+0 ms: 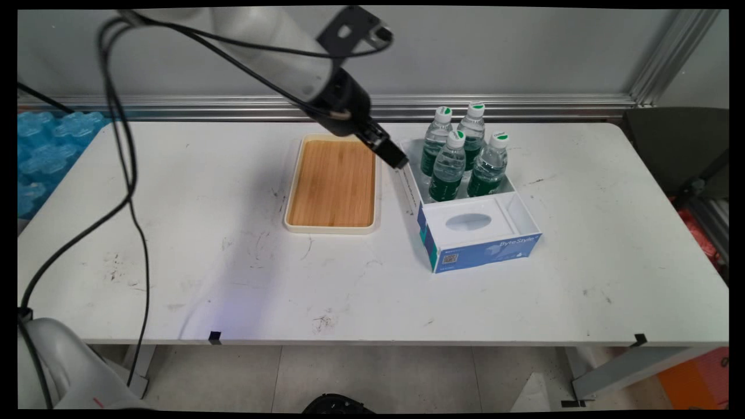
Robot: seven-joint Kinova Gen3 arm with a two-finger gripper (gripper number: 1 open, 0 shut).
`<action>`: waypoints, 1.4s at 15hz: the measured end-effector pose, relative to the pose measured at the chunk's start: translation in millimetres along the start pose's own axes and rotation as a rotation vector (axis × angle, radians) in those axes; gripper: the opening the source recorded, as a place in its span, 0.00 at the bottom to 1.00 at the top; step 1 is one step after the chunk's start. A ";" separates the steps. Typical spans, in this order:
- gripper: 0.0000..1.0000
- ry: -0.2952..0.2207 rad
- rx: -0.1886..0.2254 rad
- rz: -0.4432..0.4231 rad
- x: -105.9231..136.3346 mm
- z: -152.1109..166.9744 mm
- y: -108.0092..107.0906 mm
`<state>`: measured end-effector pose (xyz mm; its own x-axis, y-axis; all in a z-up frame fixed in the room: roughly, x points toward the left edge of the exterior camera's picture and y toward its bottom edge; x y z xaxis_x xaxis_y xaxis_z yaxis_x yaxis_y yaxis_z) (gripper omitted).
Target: Pick up the green bottle from the white box
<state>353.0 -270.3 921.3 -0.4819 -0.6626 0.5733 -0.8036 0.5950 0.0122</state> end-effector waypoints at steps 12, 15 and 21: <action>1.00 0.006 0.043 -0.021 37.5 101.9 16.8; 1.00 0.012 0.033 -0.014 43.6 120.5 18.4; 1.00 0.015 0.012 0.000 51.7 150.0 19.4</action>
<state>260.1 -361.3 828.4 -0.4764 -0.6556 0.5859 -0.8080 0.5892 0.0025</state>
